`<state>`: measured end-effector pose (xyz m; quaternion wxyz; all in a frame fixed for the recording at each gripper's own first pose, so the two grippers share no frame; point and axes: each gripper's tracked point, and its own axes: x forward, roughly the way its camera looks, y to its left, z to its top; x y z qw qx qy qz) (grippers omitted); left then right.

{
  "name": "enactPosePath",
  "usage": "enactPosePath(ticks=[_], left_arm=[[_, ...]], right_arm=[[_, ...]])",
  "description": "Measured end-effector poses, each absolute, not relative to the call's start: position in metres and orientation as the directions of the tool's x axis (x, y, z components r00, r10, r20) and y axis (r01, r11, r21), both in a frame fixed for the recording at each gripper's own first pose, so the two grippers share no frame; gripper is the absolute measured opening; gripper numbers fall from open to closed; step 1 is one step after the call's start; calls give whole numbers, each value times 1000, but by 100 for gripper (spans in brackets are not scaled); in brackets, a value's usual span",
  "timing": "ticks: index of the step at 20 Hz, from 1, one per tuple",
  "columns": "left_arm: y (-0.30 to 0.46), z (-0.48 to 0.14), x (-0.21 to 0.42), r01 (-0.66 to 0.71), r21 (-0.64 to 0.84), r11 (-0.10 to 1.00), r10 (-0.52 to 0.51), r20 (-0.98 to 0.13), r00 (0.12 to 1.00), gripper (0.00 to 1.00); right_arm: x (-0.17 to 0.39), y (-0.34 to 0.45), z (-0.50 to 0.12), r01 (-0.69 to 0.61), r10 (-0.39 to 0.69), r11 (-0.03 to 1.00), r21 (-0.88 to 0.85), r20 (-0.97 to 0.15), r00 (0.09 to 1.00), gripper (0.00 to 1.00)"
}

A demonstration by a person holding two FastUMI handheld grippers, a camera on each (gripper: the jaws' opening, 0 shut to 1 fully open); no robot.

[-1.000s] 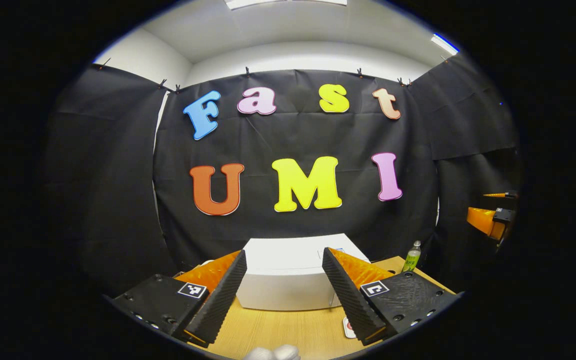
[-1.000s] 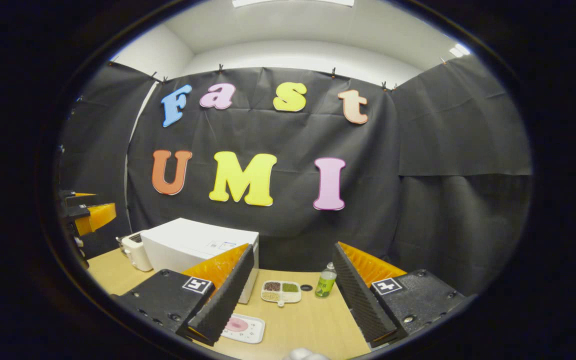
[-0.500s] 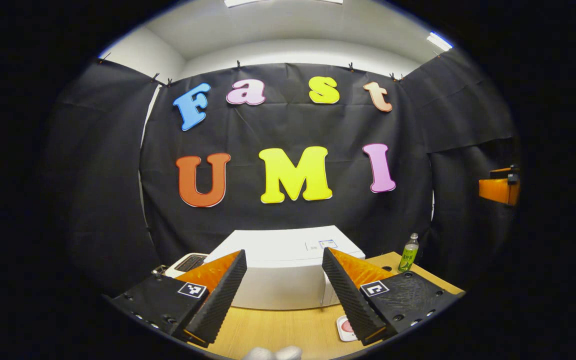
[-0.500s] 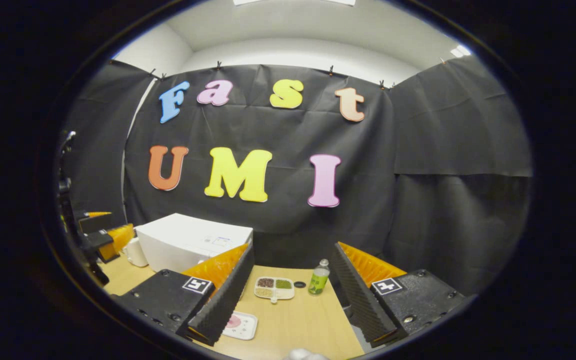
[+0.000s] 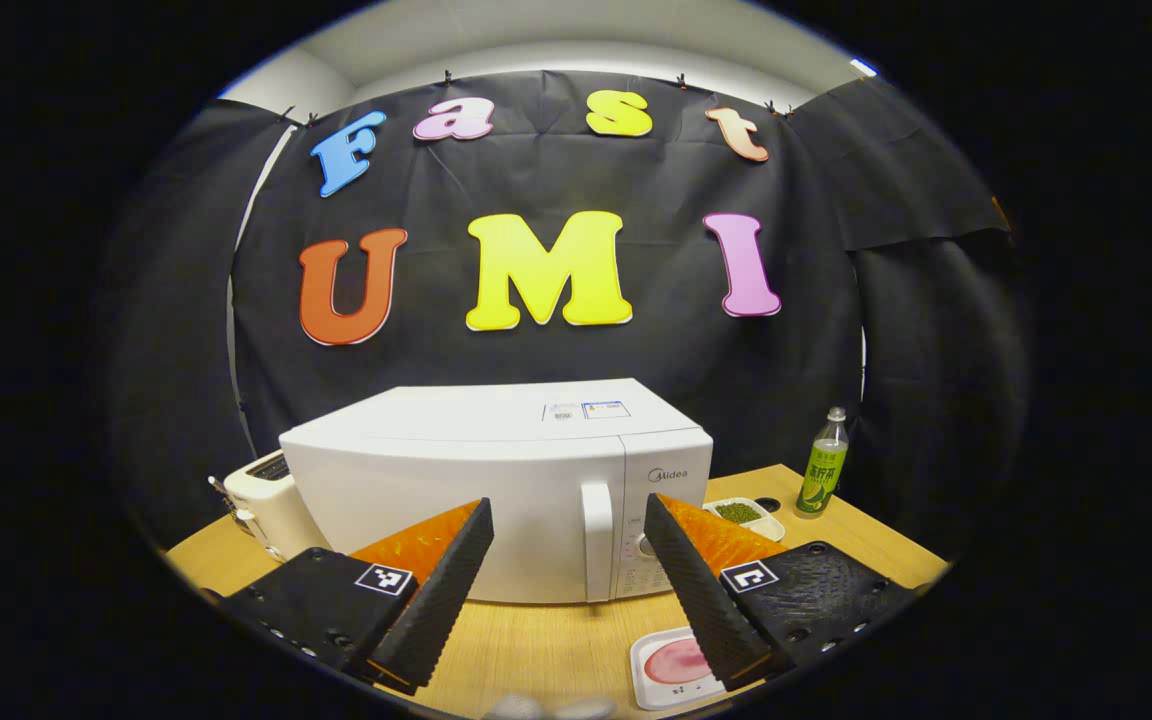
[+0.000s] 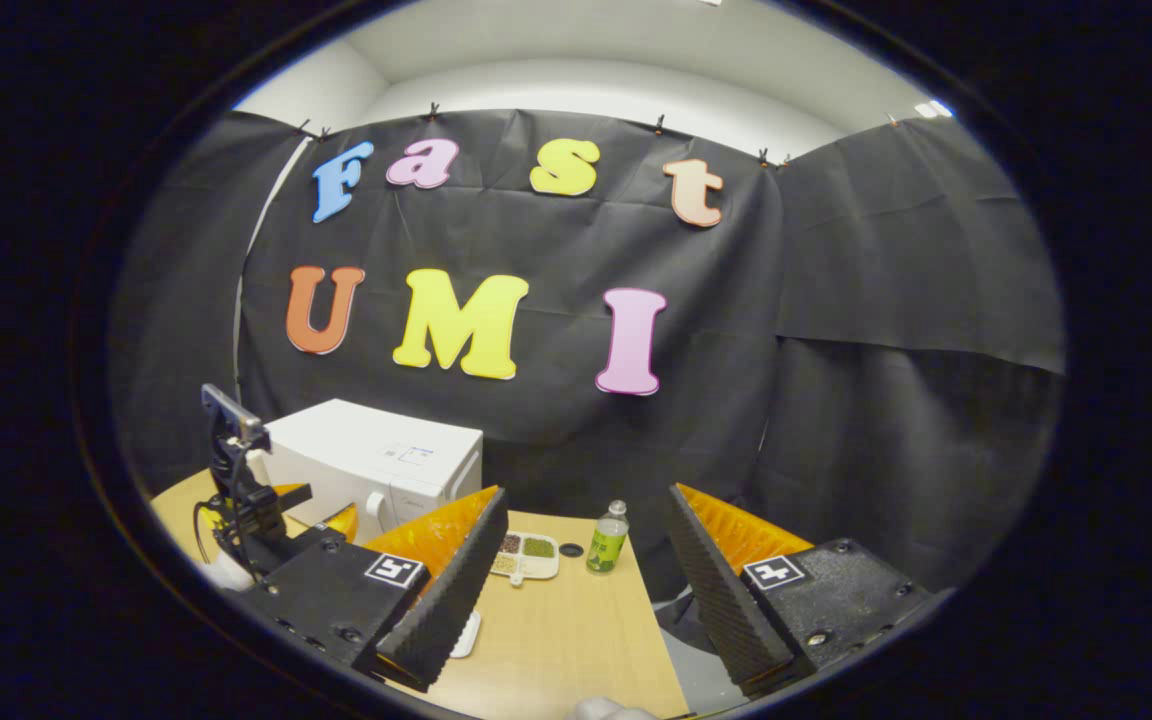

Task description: Open the microwave oven with the left hand, put the food in, and close the microwave oven.

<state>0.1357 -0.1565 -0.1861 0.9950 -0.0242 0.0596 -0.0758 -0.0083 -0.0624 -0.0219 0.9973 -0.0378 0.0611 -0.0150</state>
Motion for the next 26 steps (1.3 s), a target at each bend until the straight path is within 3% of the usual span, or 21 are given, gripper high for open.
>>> enactPosePath(ticks=[6,8,9,11,12,14,15,21,23,24,26], left_arm=[[-168,-232,178,104,-108,989,-123,-180,976,92],[-167,-234,183,96,-81,992,-109,-175,979,84],[-168,-235,186,94,-75,993,-105,-164,981,72],[-175,-242,191,119,-70,990,-129,-173,976,59],[-175,-246,192,122,-70,990,-133,-177,975,57],[-179,-249,192,132,-72,989,-143,-176,974,53],[-179,-249,193,133,-56,990,-141,-176,974,31],[-181,-249,189,150,-74,986,-161,-175,971,14],[-179,-248,185,149,-76,986,-160,-172,972,14],[-179,-249,188,150,-75,986,-161,-169,972,7],[-179,-249,188,162,-58,985,-169,-164,972,8]], right_arm=[[-16,-72,-29,42,-58,994,-102,-161,985,100],[-14,-72,-31,39,-56,994,-103,-171,984,96],[-13,-70,-32,39,-56,994,-103,-176,983,100],[-10,-69,-36,36,-54,994,-100,-190,980,96],[-9,-69,-38,35,-54,995,-96,-197,979,100],[-8,-69,-38,36,-54,995,-95,-203,978,97],[-7,-69,-38,36,-56,994,-99,-206,977,96],[-7,-61,-36,27,-50,994,-109,-210,976,96],[-8,-59,-36,26,-50,993,-117,-210,976,96],[-7,-58,-35,26,-50,993,-115,-209,977,96],[-8,-54,-35,24,-48,993,-117,-208,977,96]])
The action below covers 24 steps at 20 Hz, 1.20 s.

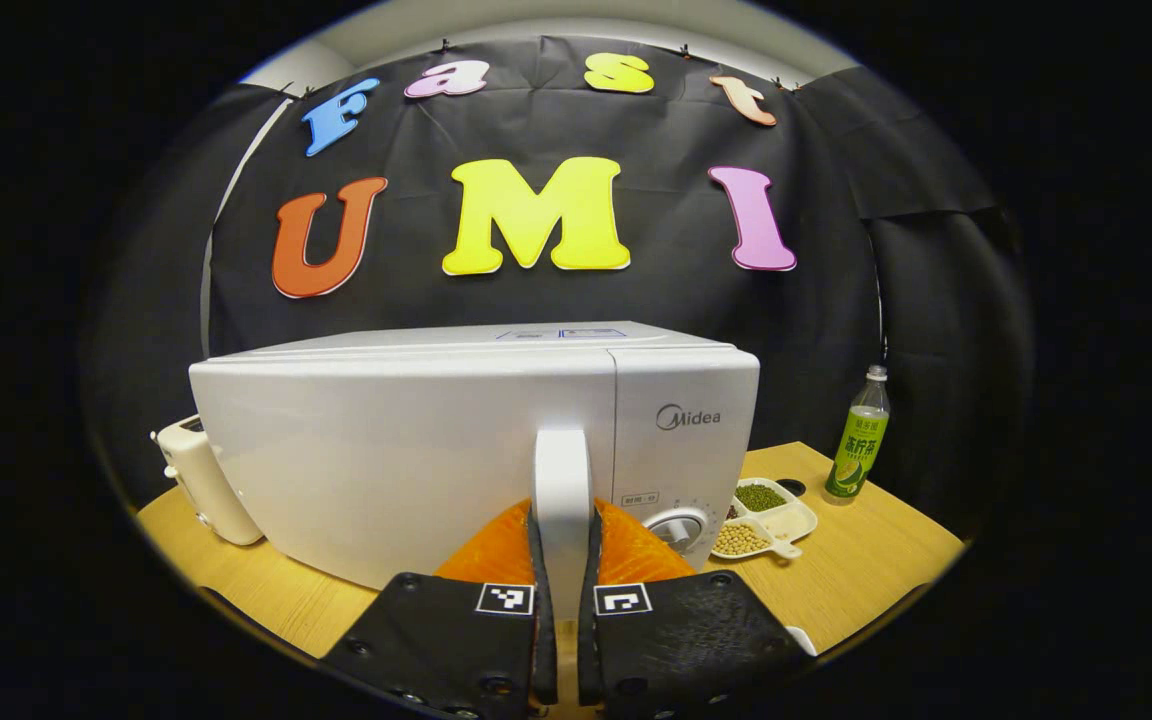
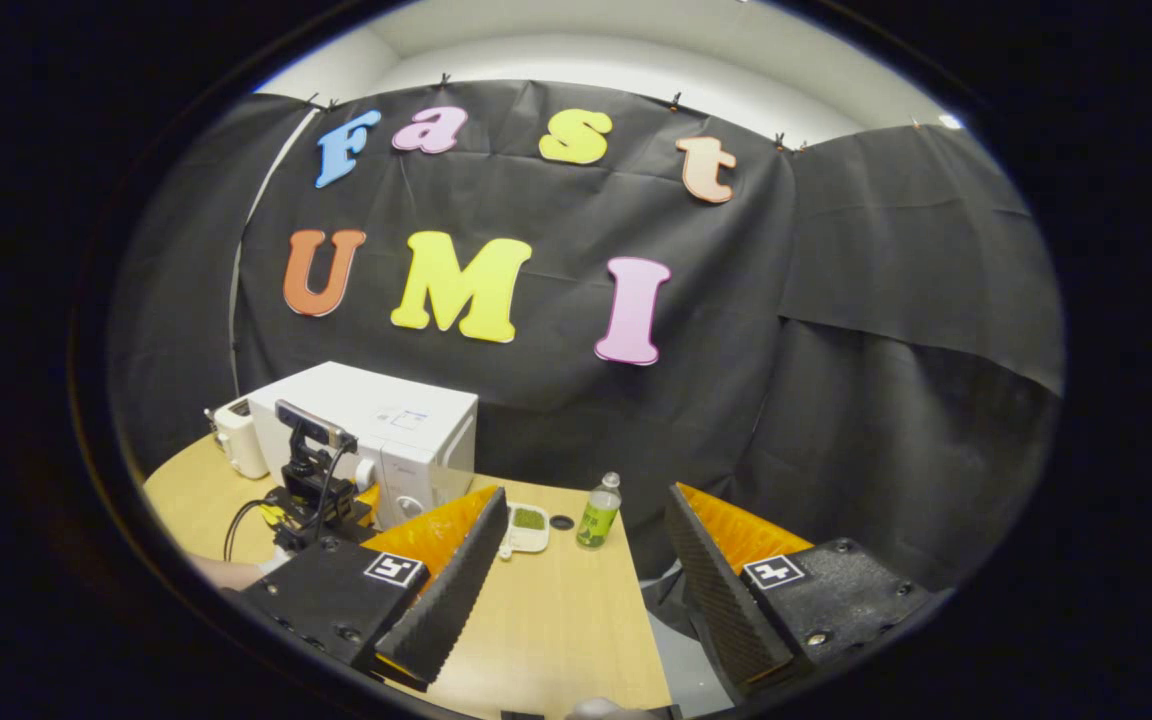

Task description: Open the microwave oven with the left hand, put the food in, and close the microwave oven.

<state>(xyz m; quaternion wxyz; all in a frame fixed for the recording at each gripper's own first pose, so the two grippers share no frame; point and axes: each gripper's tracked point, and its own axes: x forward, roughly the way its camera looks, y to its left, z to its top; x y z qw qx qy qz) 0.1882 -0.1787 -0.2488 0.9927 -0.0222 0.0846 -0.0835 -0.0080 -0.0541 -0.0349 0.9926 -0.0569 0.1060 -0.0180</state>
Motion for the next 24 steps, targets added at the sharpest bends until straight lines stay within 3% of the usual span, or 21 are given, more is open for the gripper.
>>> enactPosePath(ticks=[6,10,11,15,16,17,18,19,22,24], left_arm=[[-168,-248,156,227,3,974,-225,-131,966,8],[-150,-252,107,271,-82,959,-282,-180,942,7],[-143,-251,94,276,-69,959,-284,-188,940,7],[-105,-256,48,250,-58,966,-257,-212,943,5],[-91,-257,39,229,-31,973,-231,-222,947,16],[-78,-258,32,208,-5,978,-204,-225,953,31],[-64,-259,23,183,0,983,-178,-230,957,29],[-54,-261,16,176,-19,984,-176,-239,955,53],[-18,-264,-3,132,-38,991,-137,-266,954,59],[7,-266,-15,100,-7,995,-98,-274,957,76]], right_arm=[[-1,-37,-27,-12,-15,990,-141,-190,982,100],[6,-8,-30,-70,46,990,-122,-190,981,96],[6,-1,-30,-80,57,990,-115,-189,980,100],[2,24,-34,-127,110,988,-83,-192,975,97],[-1,30,-35,-136,118,987,-82,-193,974,100],[-2,36,-35,-141,124,987,-80,-191,974,96],[-5,43,-36,-154,138,985,-74,-191,972,100],[-6,50,-37,-164,149,984,-66,-193,970,96],[-10,70,-47,-187,173,981,-54,-203,964,100],[-12,84,-54,-203,187,978,-55,-212,959,97]])
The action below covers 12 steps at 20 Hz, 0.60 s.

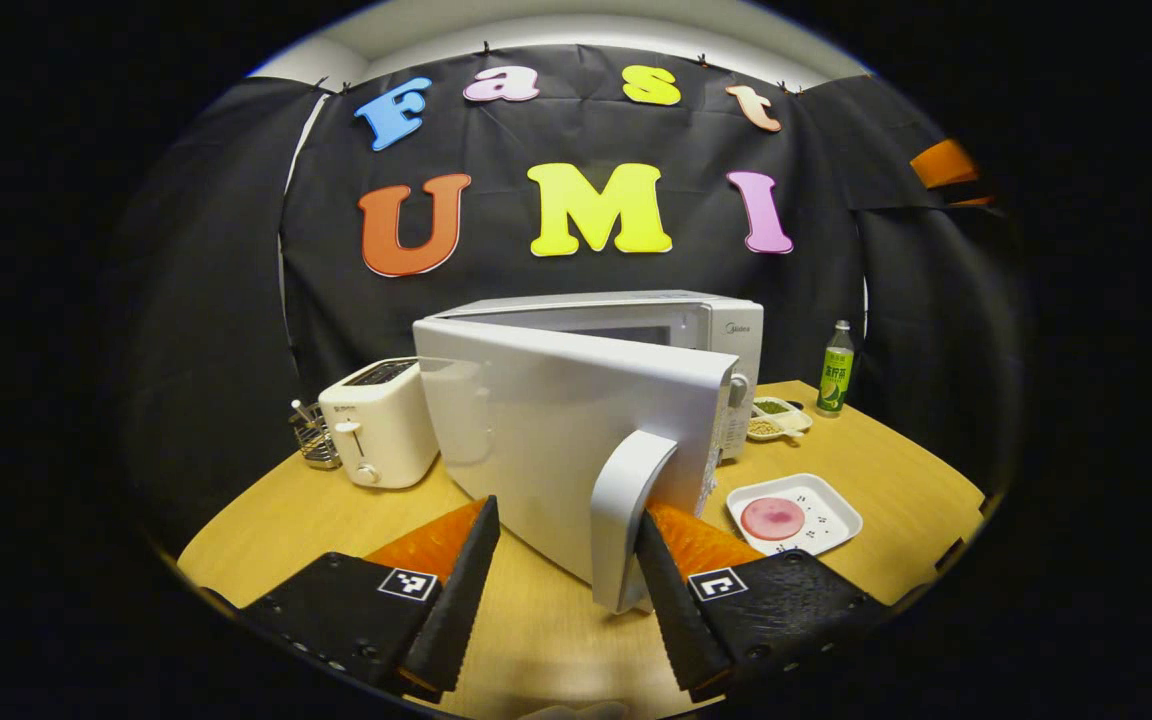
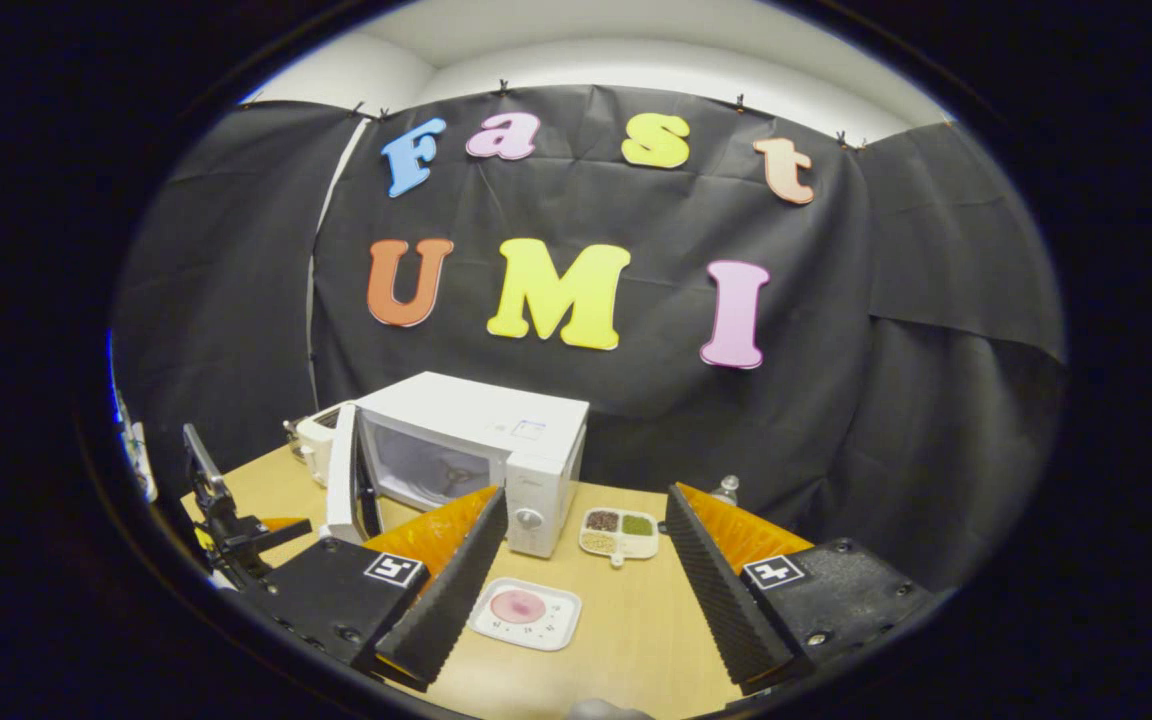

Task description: Open the microwave oven with the left hand, put the food in, and close the microwave oven.

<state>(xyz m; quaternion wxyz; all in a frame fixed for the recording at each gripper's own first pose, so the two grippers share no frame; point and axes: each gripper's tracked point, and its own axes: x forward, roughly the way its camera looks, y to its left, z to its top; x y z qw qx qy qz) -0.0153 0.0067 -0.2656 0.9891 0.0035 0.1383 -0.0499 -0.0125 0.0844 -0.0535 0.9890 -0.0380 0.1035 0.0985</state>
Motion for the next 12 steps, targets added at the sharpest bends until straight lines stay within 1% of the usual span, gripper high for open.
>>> enactPosePath(ticks=[1,2,3,5,6,7,8,9,11,12], left_arm=[[20,-266,-20,83,12,996,-76,-274,959,80],[32,-266,-24,67,23,998,-58,-274,960,74],[43,-268,-29,55,24,998,-46,-279,959,84],[67,-269,-38,28,21,999,-21,-284,958,86],[81,-271,-43,12,28,1000,-4,-288,958,87],[94,-272,-47,-1,33,999,10,-292,956,87],[108,-274,-51,-17,26,1000,24,-301,953,87],[120,-275,-54,-30,5,1000,30,-308,951,88],[137,-279,-58,-41,-37,998,26,-327,945,93],[143,-281,-61,-40,-52,998,20,-336,942,93]], right_arm=[[-14,92,-56,-208,192,976,-58,-217,957,97],[-16,97,-57,-214,197,975,-57,-217,956,97],[-17,104,-58,-219,202,974,-55,-217,955,96],[-18,115,-65,-229,212,972,-50,-221,952,97],[-18,120,-70,-230,212,972,-52,-228,950,100],[-18,124,-74,-233,215,971,-51,-236,948,97],[-17,128,-79,-237,219,970,-47,-242,945,96],[-15,133,-84,-248,230,968,-45,-250,941,100],[-10,138,-103,-259,235,965,-49,-287,929,100],[-10,140,-114,-267,241,963,-41,-316,918,96]])
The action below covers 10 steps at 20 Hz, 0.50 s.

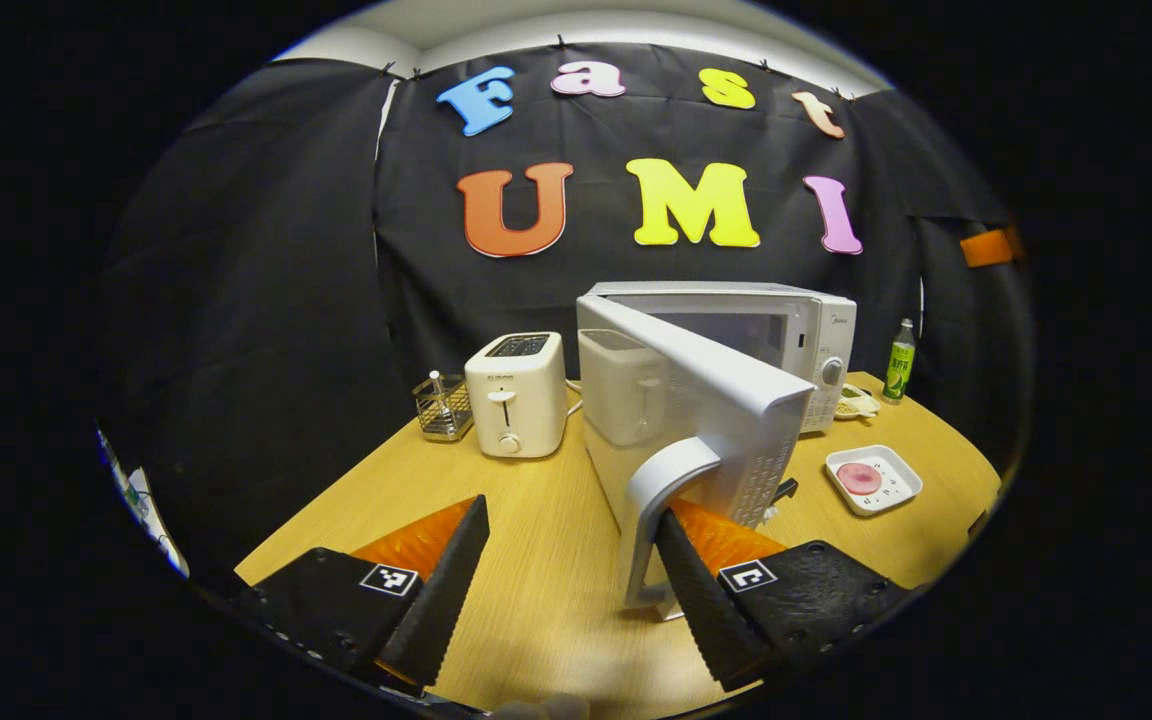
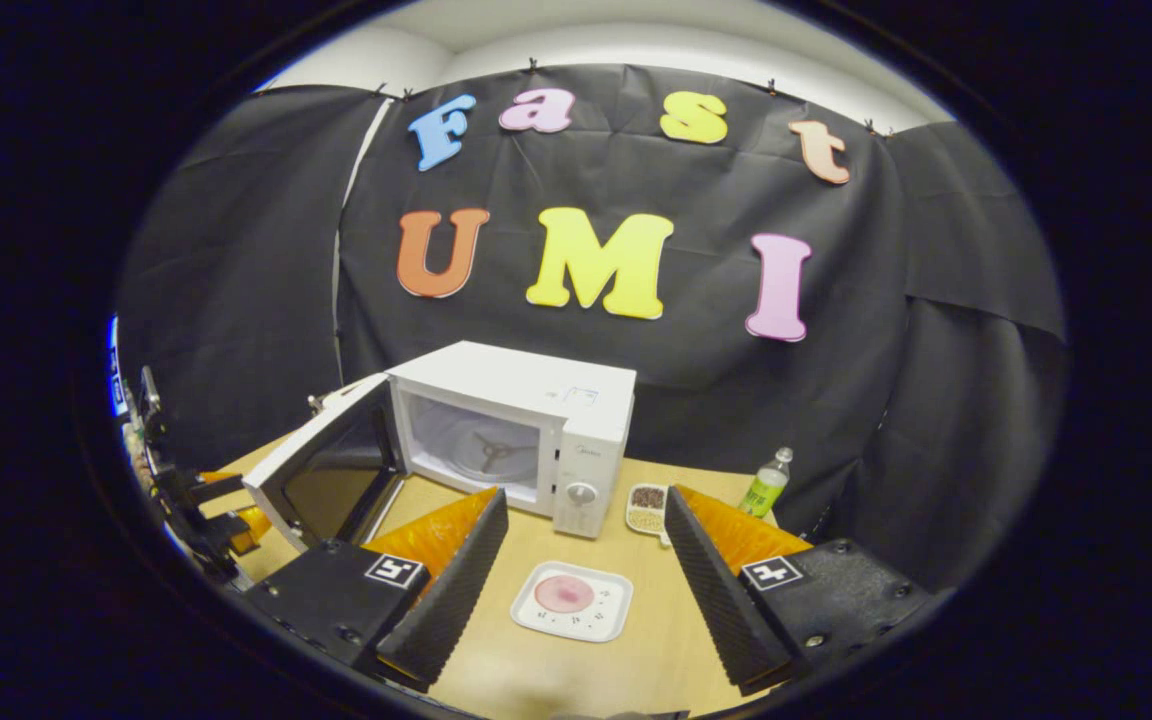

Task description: Open the microwave oven with the left hand, put the food in, and close the microwave oven.

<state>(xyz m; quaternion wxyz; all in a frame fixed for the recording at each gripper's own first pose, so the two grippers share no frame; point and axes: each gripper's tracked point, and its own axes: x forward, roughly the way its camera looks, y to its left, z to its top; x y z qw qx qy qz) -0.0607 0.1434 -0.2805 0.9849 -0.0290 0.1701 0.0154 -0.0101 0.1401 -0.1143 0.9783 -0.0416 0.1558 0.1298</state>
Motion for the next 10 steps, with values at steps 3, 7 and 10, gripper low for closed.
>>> enactPosePath(ticks=[3,7,10], left_arm=[[153,-281,-62,-35,-86,996,5,-328,945,96],[169,-277,-74,-36,-13,999,30,-301,953,96],[203,-285,-85,-122,14,992,120,-335,935,96]], right_arm=[[-5,145,-136,-276,263,961,18,-373,890,98],[7,146,-142,-282,265,959,11,-385,884,90],[17,139,-151,-282,260,959,4,-399,879,97]])
